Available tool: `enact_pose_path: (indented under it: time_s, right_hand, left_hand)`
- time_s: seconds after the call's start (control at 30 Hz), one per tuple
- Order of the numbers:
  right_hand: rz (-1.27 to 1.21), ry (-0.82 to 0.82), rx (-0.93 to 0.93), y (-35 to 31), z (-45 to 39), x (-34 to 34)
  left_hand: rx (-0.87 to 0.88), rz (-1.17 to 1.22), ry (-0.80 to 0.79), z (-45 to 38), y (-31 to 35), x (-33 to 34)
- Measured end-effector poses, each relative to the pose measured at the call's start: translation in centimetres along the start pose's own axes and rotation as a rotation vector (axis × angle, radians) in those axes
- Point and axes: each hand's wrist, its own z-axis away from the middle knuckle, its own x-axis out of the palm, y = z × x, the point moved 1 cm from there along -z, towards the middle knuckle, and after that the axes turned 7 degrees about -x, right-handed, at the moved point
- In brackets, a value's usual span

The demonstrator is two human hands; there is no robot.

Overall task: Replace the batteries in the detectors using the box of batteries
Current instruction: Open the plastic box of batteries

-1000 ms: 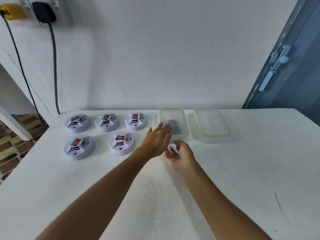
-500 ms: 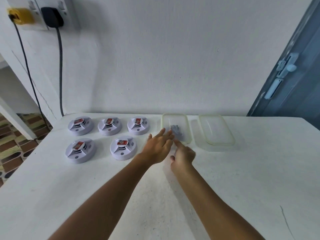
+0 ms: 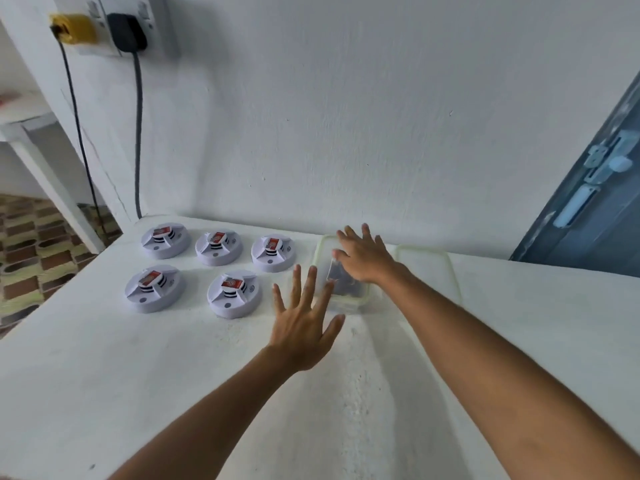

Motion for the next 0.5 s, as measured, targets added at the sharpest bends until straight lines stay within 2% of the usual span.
enact_pose_path:
  time_s: [0.17, 0.4, 0.5]
  right_hand:
    - [0.132, -0.089, -0.079, 0.6, -0.1, 0.8]
    - [0.13, -0.027, 0.08, -0.4, 1.4, 0.9]
    - [0.104, -0.003, 0.182, -1.6, 3.0, 1.3]
  left_hand:
    - [-0.007, -0.089, 0.037, -0.2, -0.4, -0.8]
    - [-0.062, -0.185, -0.074, -3.8, -4.5, -3.2]
    - [-0.032, -0.186, -0.153, -5.8, -5.9, -4.2]
